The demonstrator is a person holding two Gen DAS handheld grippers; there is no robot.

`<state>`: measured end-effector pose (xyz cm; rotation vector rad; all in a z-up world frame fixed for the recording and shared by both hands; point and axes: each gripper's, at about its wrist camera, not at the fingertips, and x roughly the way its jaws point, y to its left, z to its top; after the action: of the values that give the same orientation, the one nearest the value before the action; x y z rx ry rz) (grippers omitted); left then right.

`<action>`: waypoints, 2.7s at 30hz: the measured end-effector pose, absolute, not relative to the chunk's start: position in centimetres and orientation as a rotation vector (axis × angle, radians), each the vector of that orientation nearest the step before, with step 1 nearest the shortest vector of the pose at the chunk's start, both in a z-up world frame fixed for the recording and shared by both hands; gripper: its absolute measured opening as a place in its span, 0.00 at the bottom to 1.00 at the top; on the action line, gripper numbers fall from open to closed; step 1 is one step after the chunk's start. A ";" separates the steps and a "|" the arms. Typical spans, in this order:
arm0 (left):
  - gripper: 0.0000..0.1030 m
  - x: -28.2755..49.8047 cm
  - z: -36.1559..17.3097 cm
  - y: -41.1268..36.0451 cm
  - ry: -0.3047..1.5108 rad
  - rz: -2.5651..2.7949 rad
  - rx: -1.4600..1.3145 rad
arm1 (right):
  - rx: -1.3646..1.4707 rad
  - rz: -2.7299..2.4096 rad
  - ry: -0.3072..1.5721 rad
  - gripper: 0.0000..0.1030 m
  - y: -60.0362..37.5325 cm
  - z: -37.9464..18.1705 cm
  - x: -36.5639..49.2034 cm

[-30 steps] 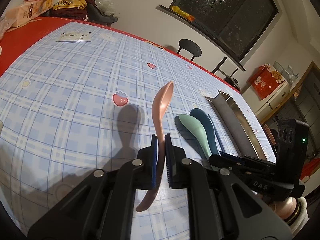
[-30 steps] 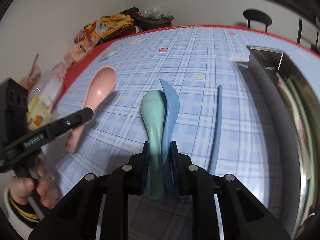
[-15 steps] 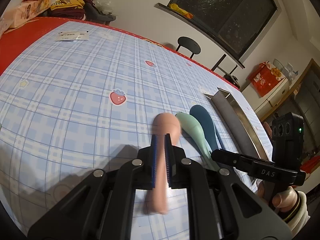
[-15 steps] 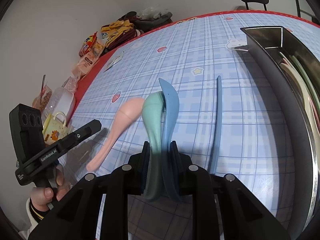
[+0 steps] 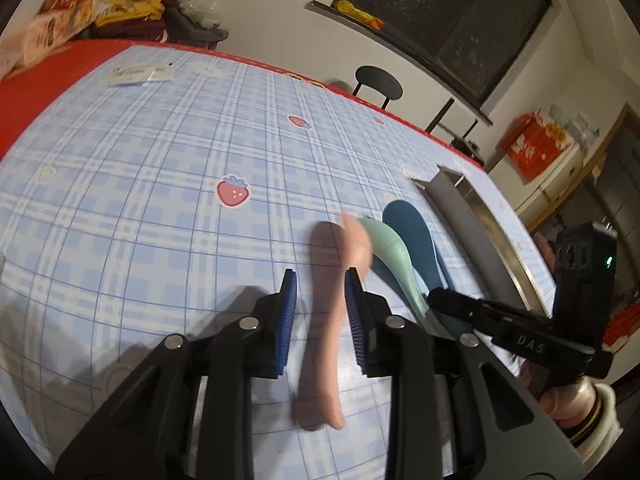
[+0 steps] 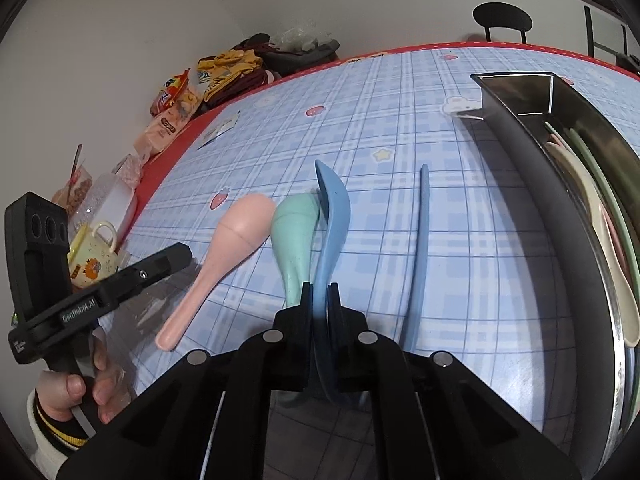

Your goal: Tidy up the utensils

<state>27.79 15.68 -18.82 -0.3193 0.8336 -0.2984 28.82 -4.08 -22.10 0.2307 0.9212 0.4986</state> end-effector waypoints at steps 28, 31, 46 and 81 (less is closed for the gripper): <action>0.37 30.3 -19.1 12.4 0.964 -0.305 -0.103 | 0.278 0.606 0.920 0.07 -4.1 -22.1 28.5; 0.36 30.6 -19.0 11.6 0.982 -0.285 -0.044 | 0.291 0.613 0.923 0.07 -4.3 -22.2 28.6; 0.11 28.2 -18.0 10.7 1.004 -0.344 -0.053 | 0.310 0.632 0.926 0.07 -4.3 -22.2 28.6; 0.11 23.8 -17.4 11.7 0.752 -0.191 -0.094 | 0.311 0.649 0.830 0.07 -4.6 -20.9 27.7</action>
<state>23.83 11.69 -17.41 -0.0942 0.7522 -0.1909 27.69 -4.60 -20.89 0.3106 0.8301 0.6494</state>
